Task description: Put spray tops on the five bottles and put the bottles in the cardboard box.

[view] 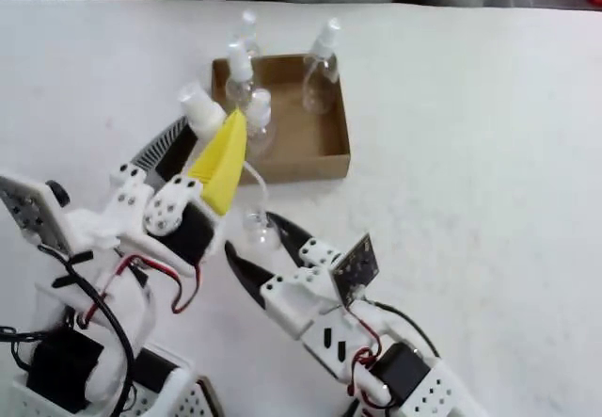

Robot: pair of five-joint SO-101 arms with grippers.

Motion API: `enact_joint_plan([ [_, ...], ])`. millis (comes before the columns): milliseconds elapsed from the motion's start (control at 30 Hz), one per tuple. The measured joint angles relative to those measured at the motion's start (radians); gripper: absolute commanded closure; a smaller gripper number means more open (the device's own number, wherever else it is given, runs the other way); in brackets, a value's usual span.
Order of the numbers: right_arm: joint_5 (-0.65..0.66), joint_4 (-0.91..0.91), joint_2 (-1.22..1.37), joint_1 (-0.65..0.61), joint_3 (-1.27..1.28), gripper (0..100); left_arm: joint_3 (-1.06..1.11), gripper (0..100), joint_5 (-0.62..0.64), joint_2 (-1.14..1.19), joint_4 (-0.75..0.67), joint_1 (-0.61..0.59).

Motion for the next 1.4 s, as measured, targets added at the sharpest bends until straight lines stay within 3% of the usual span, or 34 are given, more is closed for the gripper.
enact_joint_plan([
  [667,0.000,0.000,0.000,0.003,0.000,97.7,0.006,98,-0.060,-0.015,0.000,-0.029],
  [1400,0.000,0.000,0.000,0.025,0.000,97.7,0.216,98,-0.068,-0.012,0.000,-0.026],
])
